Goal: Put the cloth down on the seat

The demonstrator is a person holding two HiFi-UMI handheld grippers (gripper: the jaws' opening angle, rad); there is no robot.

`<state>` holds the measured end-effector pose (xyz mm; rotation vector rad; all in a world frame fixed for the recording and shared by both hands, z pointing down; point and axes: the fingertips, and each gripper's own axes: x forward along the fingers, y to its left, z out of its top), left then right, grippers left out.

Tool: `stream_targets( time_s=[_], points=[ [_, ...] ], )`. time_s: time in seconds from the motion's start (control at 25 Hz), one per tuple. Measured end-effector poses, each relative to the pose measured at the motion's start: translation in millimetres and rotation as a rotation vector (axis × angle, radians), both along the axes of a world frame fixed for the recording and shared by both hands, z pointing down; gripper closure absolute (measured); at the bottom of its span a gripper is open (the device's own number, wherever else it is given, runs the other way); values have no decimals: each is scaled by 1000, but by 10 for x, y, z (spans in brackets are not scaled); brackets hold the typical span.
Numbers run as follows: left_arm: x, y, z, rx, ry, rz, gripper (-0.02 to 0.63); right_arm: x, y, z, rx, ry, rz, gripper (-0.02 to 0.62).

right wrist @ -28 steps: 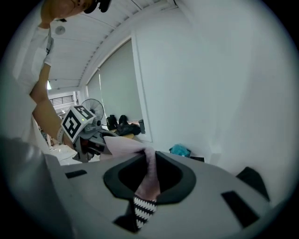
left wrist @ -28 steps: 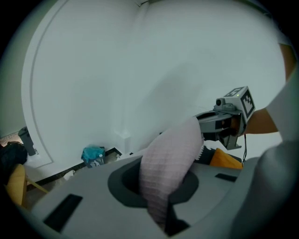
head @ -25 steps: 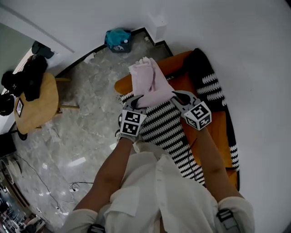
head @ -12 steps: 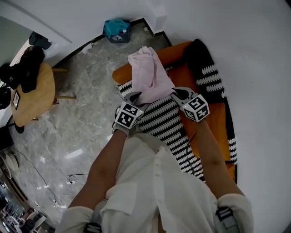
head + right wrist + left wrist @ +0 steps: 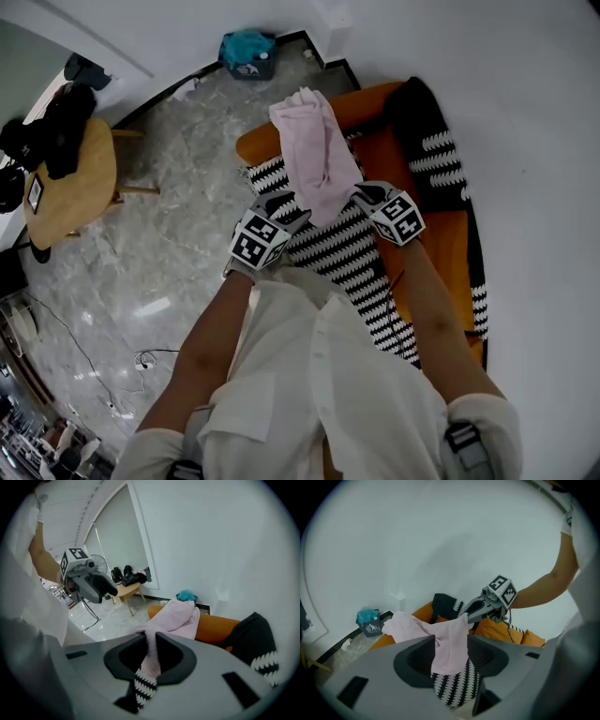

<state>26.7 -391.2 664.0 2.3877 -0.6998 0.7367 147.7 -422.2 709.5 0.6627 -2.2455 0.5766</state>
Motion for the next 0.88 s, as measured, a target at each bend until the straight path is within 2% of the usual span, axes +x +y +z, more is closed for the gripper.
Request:
stream_targets(
  time_s=[0.36,0.56,0.88],
  points=[
    [42,119,4,-41,2,11,394,1,354,470,-75,127,-101,537],
    [41,115,21,-43,0,4,411,37,523,666,-124,174,-106,531],
    [92,185,53,-58,-14,26,416,140,684,766,-139,282,-156,495]
  ],
)
